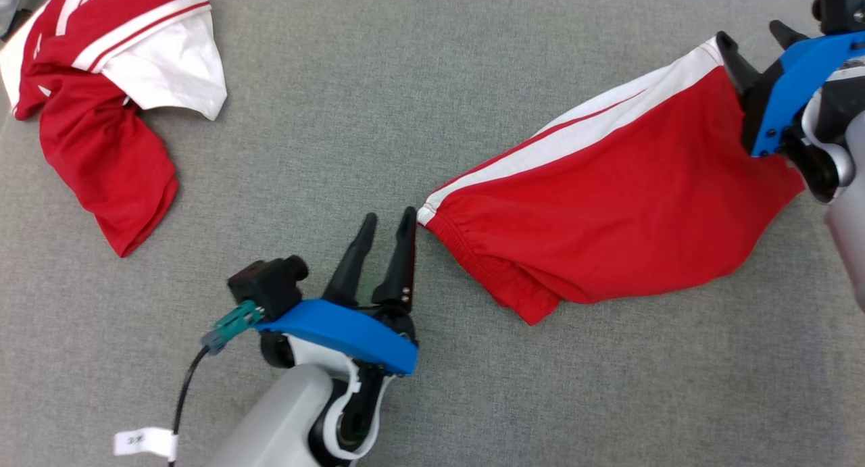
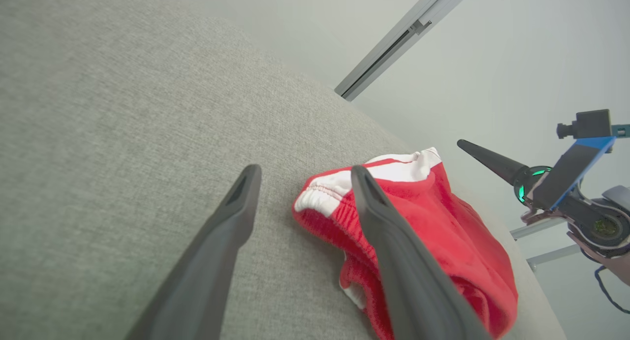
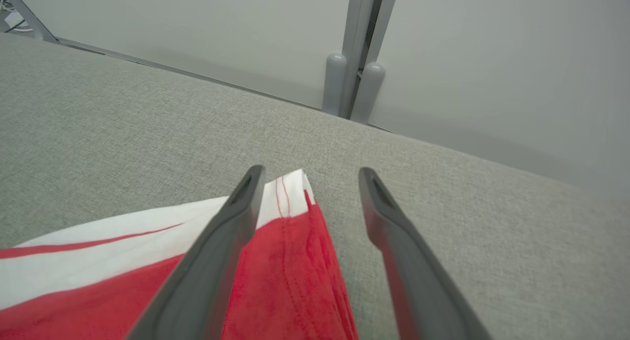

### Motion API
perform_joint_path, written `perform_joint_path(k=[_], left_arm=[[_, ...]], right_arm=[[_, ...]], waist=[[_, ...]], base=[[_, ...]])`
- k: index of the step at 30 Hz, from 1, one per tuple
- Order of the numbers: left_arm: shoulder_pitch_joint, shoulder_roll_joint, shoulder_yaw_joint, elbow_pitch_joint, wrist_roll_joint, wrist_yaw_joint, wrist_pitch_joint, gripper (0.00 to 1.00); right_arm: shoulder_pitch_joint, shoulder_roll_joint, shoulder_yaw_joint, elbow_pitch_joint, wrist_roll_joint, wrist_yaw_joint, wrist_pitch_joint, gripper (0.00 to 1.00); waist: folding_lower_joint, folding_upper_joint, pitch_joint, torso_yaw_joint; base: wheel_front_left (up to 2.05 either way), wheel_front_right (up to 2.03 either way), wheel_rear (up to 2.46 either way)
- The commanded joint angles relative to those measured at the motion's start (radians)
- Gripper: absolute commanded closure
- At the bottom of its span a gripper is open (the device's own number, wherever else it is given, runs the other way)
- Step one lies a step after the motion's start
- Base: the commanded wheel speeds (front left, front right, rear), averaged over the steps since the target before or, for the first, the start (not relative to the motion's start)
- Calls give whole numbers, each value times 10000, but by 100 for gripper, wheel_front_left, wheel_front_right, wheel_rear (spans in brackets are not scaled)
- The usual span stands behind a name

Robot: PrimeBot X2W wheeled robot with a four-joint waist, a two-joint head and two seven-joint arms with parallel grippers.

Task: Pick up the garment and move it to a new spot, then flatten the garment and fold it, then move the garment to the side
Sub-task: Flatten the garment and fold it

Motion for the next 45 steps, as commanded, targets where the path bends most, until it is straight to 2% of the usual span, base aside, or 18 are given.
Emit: perform_joint_path(k=[1,11,18,19,20,21,22,23,33,40,45], left_arm=[[160,201,170,-171,169,95,-57,0],[1353,1045,1699,-1329,1656,811,-76,0],[1977,1045,2669,-1845,2213,961,-79,0],[2012,1040,2732,-1869,2239,947,-77,0],[2024,1033,2783,-1897,2258,929,-79,0],[2039,1024,2823,-1920,2300,914,-79,0],[2068,1011,2847,-1933,2327,900,-79,0],[2091,994,2864,-1935,2341,898,-78,0],[1995,1009,2960,-1825,2720,942,-80,0],[2185,1256,3159,-1650,3110,1056,-81,0],[2315,1368,3126,-1635,3259,993,-79,0]], right_arm=[[-153,-195,113,-19,191,1,85,0],[868,-1055,997,-78,1287,1,1705,0],[1560,-1281,1518,-347,2032,1,2760,0],[1658,-1265,1562,-362,2115,1,2810,17],[1718,-1247,1603,-385,2164,1,2856,48],[1766,-1231,1639,-405,2200,2,2864,64],[1804,-1208,1673,-412,2245,2,2847,75],[1838,-1174,1705,-426,2284,2,2822,98],[1790,-928,1456,-912,2685,1,1246,100],[3132,-1237,1409,-1890,3011,1,-103,100],[4250,-1062,893,-2228,3200,1,-897,100]], waist=[[-1,0,-85,-3],[-1,0,-447,83],[-1,0,-415,114],[-1,0,-414,111],[-1,0,-416,108],[-1,0,-420,102],[-1,0,-428,92],[-1,0,-443,79],[-1,0,-814,-315],[-1,0,-1388,-1108],[-1,0,-1640,-1511]], base=[[0,0,0],[0,0,0],[0,0,0],[0,0,0],[0,0,0],[0,0,0],[0,0,0],[0,0,0],[0,0,0],[0,0,0],[0,0,0]])
